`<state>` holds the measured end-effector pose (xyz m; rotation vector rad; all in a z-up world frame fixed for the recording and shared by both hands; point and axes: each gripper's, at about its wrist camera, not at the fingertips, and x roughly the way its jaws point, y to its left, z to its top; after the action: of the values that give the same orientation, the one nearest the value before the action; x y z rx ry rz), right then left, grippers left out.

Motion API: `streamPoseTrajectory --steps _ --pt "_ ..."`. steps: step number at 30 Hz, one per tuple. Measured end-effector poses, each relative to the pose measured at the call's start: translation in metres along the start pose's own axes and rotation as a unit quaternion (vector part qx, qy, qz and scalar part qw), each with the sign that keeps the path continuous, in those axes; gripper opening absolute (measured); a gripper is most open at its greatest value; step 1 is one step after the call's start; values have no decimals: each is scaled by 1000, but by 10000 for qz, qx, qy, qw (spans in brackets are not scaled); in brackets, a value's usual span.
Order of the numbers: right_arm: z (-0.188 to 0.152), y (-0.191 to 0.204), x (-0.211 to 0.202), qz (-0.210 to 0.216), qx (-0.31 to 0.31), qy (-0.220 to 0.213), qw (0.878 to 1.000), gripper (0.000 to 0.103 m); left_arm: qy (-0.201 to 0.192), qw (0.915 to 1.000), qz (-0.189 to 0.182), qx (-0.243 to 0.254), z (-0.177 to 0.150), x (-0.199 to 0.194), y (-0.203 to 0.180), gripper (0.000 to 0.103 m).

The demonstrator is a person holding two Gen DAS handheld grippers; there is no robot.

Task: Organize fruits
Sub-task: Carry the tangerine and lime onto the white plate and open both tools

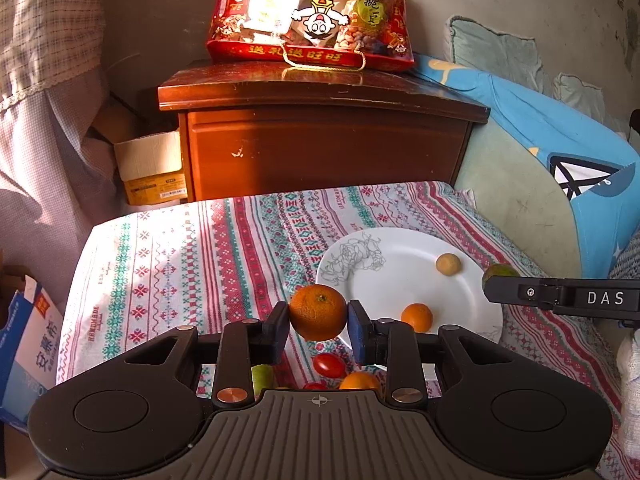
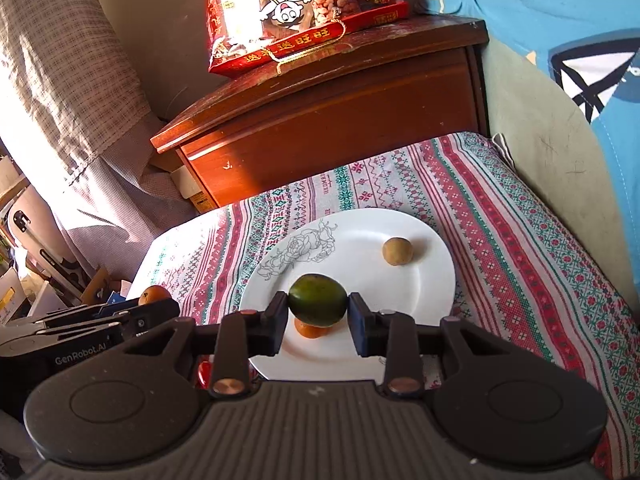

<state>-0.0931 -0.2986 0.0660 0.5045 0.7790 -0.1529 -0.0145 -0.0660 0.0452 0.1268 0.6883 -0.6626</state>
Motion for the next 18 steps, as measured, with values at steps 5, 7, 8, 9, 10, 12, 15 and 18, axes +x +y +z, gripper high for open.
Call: streamPoseTrajectory --steps 5,7,8,9,10,12,15,18 --pt "-1 -6 11 -78 73 124 9999 33 185 9997 -115 -79 6 25 -5 28" --pt "-1 -8 16 -108 75 151 9998 33 266 9995 -148 -124 8 35 -7 28" --pt "-1 -9 18 -135 85 166 9997 33 300 9993 -159 -135 8 39 -7 28" --pt "-1 -11 20 -159 116 190 9996 33 341 9992 -166 -145 9 44 -9 28" --pt "-1 -13 23 -171 150 224 9995 33 377 9990 -165 -157 10 49 -10 28" --pt "-2 -15 27 -191 184 288 9992 33 439 9987 -192 -167 11 56 -13 28" --pt "-2 -17 33 -265 210 334 9989 33 509 9983 -239 -168 12 65 -17 28" --pt "-2 -20 38 -281 318 411 9983 33 655 9973 -261 -223 13 77 -21 28"
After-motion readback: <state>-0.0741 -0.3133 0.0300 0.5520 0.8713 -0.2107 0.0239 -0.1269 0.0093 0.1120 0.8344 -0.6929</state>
